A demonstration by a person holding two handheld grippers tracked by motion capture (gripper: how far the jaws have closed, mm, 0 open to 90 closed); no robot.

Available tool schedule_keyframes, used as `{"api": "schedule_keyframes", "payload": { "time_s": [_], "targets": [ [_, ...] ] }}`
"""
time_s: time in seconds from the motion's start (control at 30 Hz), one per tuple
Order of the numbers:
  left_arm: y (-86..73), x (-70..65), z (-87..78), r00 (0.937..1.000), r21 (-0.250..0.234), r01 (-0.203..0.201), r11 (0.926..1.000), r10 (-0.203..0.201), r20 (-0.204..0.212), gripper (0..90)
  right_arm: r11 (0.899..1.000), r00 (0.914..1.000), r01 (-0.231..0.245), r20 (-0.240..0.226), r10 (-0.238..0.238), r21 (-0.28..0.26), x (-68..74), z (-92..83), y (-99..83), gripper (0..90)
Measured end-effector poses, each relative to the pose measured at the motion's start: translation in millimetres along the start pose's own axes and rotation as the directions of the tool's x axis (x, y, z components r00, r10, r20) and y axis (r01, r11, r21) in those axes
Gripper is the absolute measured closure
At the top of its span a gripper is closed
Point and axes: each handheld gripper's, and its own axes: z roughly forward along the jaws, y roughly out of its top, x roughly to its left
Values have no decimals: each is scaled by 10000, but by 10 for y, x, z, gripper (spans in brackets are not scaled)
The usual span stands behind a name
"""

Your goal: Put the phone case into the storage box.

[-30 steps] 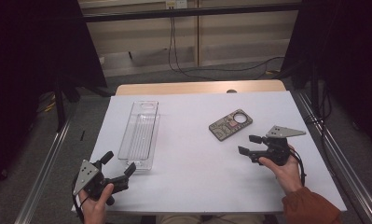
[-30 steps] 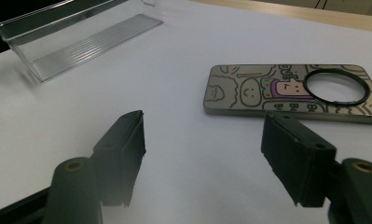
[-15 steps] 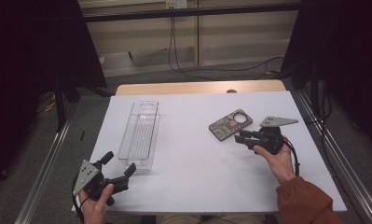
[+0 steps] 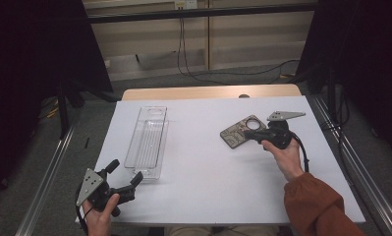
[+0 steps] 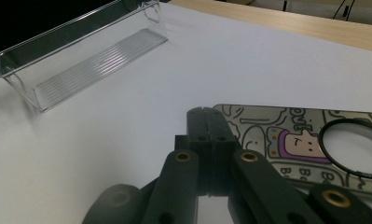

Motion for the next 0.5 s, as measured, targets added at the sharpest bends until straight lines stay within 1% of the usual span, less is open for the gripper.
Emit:
{"api": "schedule_keyframes", "payload": {
  "time_s": [0.03,0.13,0.3,0.37,0.43,0.5],
  "targets": [
    [0,0,0,10000,3,1,10000,-1,0,27,10000,10000,74,-16,-74,35,-11,16,20,900],
    [-1,-1,-1,10000,7,-5,10000,5,-28,27,9999,10000,47,-58,-46,144,-27,64,69,900],
    [-1,3,-1,10000,3,-6,10000,6,-29,27,9986,9999,85,-96,-80,525,-52,181,143,900],
    [-1,11,-3,10000,35,-51,10000,51,-14,27,9974,9999,107,-55,-103,715,-68,236,167,900],
    [0,5,2,10000,-55,3,10000,-3,74,26,9964,9999,165,6,-166,826,-91,282,194,900],
    [0,4,9,10000,-57,7,10000,-7,59,26,9955,9999,73,83,-82,944,-109,329,222,900]
  ]
}}
